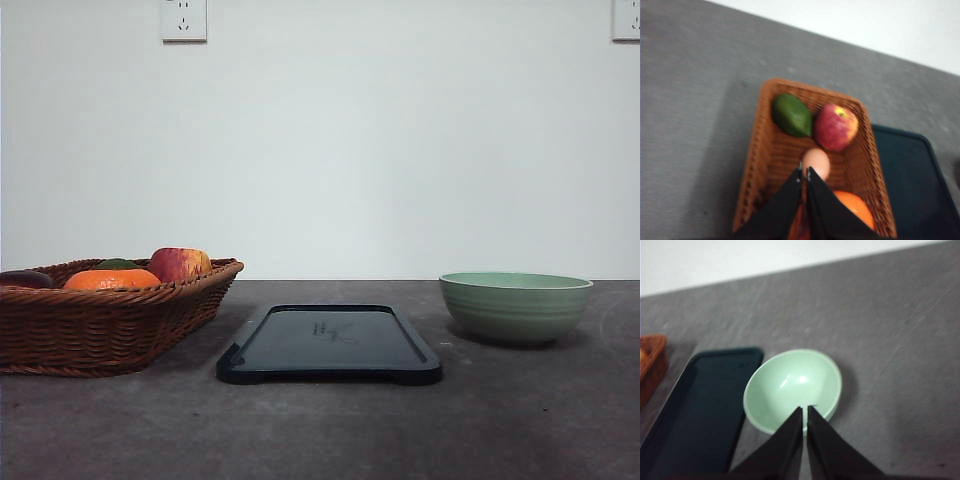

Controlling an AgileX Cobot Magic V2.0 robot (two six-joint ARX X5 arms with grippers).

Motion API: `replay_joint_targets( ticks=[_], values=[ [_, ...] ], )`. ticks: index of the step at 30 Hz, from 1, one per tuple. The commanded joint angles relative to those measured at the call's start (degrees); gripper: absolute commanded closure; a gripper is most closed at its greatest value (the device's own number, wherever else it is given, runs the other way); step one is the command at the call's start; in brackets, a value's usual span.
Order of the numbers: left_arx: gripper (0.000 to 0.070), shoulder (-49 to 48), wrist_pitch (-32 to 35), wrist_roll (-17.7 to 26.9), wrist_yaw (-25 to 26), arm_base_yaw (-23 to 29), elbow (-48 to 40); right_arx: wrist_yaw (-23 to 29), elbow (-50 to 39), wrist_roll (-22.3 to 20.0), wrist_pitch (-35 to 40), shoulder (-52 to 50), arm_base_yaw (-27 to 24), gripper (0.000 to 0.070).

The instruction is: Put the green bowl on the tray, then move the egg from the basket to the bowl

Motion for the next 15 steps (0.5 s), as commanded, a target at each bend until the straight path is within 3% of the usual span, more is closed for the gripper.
replay_joint_targets(
  ticks=[1, 9, 15],
  values=[
    [0.0700, 2.4, -0.9, 1.0, 1.8, -0.2, 2.2, -1.4, 2.0, -0.8, -0.5, 2.6, 0.0, 0.0694],
    [0.0700, 13.1, -8.3, 1.8, 3.7, -1.7, 7.9, -2.7, 9.7, -0.9, -7.1, 14.2, 0.0, 0.0694],
    [0.0700, 17.7, -9.3, 1.8, 3.7, -2.6, 9.7, -2.7, 15.7, -2.1, -13.4, 21.2, 0.0, 0.0694]
  ],
)
